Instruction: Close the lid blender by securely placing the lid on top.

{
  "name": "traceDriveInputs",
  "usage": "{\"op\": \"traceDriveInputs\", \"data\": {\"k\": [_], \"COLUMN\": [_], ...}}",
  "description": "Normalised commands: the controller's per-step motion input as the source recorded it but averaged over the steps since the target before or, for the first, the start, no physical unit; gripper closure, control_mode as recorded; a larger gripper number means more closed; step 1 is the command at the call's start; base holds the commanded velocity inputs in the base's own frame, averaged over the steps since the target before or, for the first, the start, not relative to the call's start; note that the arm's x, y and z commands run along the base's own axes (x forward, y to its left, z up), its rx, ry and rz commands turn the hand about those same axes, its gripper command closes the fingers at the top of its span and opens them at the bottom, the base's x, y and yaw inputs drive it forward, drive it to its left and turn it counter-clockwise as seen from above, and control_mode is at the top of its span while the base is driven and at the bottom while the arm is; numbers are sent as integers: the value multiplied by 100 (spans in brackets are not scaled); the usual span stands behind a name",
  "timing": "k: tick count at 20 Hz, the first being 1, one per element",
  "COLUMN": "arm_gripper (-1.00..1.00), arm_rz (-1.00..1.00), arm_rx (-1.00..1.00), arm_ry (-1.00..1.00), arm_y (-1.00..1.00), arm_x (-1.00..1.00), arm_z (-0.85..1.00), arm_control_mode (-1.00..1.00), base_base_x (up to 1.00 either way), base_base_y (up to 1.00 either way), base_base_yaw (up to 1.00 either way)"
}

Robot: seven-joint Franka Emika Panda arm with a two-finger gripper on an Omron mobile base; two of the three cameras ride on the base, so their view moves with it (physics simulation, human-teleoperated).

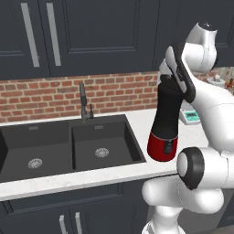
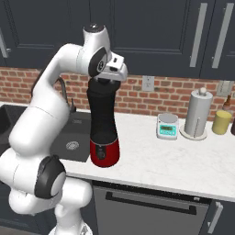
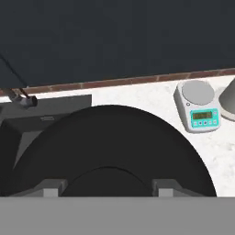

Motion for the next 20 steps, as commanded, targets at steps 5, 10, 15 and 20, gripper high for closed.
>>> {"op": "traceDriveInputs", "data": {"k": [5, 10, 15, 20], "arm_gripper": [100, 100, 100, 100], "arm_rz": [-7, -6, -3, 0], "arm_rx": [0, 0, 0, 0], "arm_ry": [0, 0, 0, -6], "arm_y": [23, 2, -2, 0], "arm_x": [64, 24, 3, 0], "arm_z": [-21, -39, -38, -44], "arm_control_mode": [-100, -100, -100, -100], "base_base_x": [0, 0, 0, 0], "base_base_y": [0, 0, 0, 0], "base_base_yaw": [0, 0, 0, 0]}}
